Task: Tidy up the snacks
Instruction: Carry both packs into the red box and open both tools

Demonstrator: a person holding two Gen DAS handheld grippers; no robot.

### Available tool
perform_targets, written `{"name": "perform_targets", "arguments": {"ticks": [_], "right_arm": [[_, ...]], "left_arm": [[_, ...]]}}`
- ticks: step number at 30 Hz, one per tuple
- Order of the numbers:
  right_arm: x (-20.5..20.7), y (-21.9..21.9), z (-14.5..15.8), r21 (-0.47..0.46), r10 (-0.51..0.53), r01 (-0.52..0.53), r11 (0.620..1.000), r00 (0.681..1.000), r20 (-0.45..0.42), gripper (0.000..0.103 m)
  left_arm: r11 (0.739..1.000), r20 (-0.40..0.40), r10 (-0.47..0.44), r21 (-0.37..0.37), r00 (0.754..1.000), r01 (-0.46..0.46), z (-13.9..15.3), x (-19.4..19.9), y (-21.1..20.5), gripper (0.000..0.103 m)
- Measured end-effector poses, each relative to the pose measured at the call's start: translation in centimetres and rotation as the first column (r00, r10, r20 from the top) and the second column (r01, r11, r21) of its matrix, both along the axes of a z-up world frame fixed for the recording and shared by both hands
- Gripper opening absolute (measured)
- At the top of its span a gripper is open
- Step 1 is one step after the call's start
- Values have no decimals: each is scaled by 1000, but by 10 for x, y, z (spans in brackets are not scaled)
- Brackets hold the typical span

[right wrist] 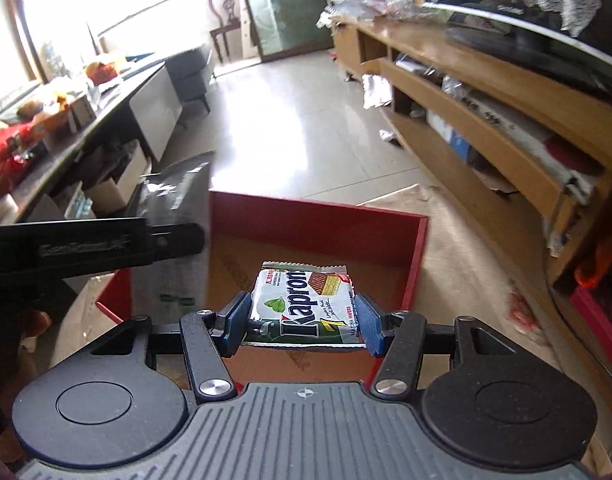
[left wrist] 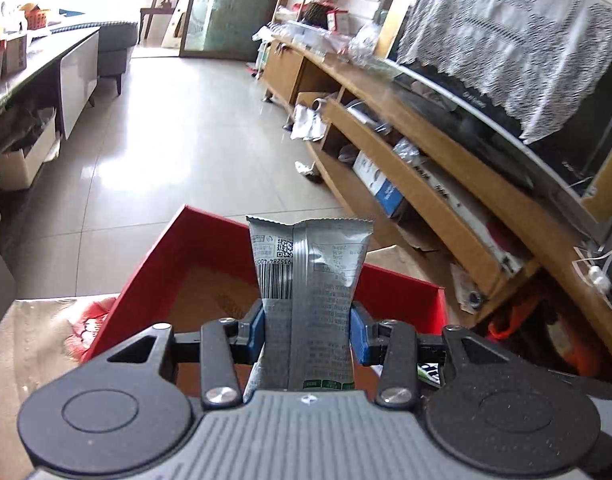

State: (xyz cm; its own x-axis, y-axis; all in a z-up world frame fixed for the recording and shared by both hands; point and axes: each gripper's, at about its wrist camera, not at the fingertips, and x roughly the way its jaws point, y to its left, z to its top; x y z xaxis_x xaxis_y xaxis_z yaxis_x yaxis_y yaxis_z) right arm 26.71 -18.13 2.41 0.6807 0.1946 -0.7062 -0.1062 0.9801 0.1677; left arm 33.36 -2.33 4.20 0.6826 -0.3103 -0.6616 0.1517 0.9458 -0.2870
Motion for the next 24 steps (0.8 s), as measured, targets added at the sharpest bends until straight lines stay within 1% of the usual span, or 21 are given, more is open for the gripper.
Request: {"name": "perform_targets", "arguments": {"ticks": [2,5,12,15,16,18,20,24], "right_arm": [[9,8,-8,-4,21,-21,1000,1000,-10,63],[18,17,-22,-15,42,-42,999,999,-34,64],[23,23,-40,-62,70,-75,995,993,-91,64],[24,27,-41,-102,83,-93,990,991,-102,68],[24,27,-40,-98,81,-91,991,991,-104,70],[26,26,-38,-96,77,-86,992,992,-101,70],[26,24,-37,-117,57,-68,991,993,-100,72],[23,20,-27,-97,52,-61,993,995,-88,74]], "left_arm": [[1000,-15,6,8,1000,-6,-14,9,1,37],[1000,-60,19,24,998,-18,-35,19,4,37],[996,-112,31,85,993,-21,-62,23,3,37],[994,-133,32,105,991,-18,-68,21,2,37],[994,-139,33,107,990,-18,-69,19,2,37],[994,-146,36,111,989,-19,-69,16,3,37],[993,-143,35,113,989,-19,-65,12,2,37],[995,-134,38,96,990,-25,-52,2,6,38]]}}
